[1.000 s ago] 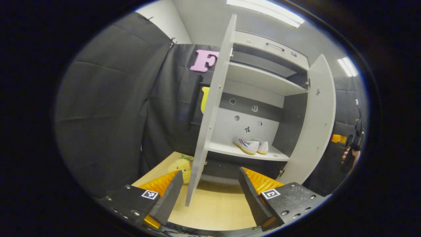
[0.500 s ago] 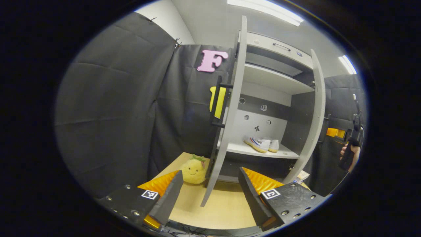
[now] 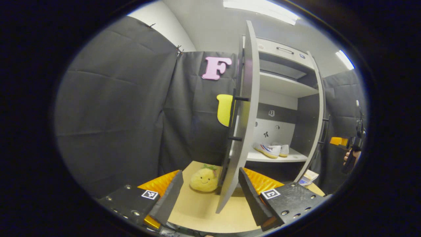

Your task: Grab one shoe with the right hand and put it into the shoe cabinet, grab the other shoe with the left hand and put it into the shoe cabinet; then close the right door with the right hand and the left door with the left hand.

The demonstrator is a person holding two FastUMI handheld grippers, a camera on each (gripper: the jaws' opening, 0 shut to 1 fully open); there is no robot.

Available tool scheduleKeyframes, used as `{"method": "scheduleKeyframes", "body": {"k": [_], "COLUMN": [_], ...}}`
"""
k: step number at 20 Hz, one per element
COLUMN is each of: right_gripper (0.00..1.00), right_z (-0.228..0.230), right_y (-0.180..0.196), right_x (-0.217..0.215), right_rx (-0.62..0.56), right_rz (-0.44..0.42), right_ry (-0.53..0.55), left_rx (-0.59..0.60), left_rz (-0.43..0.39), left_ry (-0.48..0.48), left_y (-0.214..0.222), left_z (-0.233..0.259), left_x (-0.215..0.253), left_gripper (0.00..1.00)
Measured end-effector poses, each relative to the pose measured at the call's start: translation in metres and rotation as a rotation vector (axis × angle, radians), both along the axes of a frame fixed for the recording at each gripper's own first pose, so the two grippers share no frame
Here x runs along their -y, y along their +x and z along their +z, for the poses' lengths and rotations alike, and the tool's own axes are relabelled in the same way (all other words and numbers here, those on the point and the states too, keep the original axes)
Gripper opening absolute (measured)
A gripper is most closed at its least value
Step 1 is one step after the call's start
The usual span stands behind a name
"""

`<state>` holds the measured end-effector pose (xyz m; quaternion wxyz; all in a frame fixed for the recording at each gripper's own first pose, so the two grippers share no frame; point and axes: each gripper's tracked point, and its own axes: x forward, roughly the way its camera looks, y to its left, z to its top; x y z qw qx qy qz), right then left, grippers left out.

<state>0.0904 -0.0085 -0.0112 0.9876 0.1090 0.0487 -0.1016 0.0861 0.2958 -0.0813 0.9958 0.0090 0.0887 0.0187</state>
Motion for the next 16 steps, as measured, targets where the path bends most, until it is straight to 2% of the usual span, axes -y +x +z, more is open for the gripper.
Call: {"method": "scheduleKeyframes", "body": {"k": [5, 9, 13, 16], "right_gripper": [0.98, 0.98, 0.98, 0.98], "right_z": [-0.009, -0.026, -0.033, -0.036], "right_y": [-0.011, -0.018, -0.028, -0.04], "right_x": [-0.009, -0.02, -0.027, -0.029], "right_rx": [-0.021, -0.05, -0.061, -0.045], "right_rz": [-0.002, 0.011, 0.014, -0.009], "right_ry": [-0.064, -0.046, -0.086, -0.075], "left_rx": [0.042, 0.064, 0.09, 0.104], "left_rz": [-0.029, -0.035, -0.036, -0.046], "left_ry": [0.042, 0.08, 0.096, 0.116], "left_y": [0.031, 0.058, 0.088, 0.112], "left_z": [0.025, 0.048, 0.069, 0.077], "left_x": [-0.012, -0.028, -0.042, -0.048], "left_gripper": [0.97, 0.97, 0.97, 0.96]}}
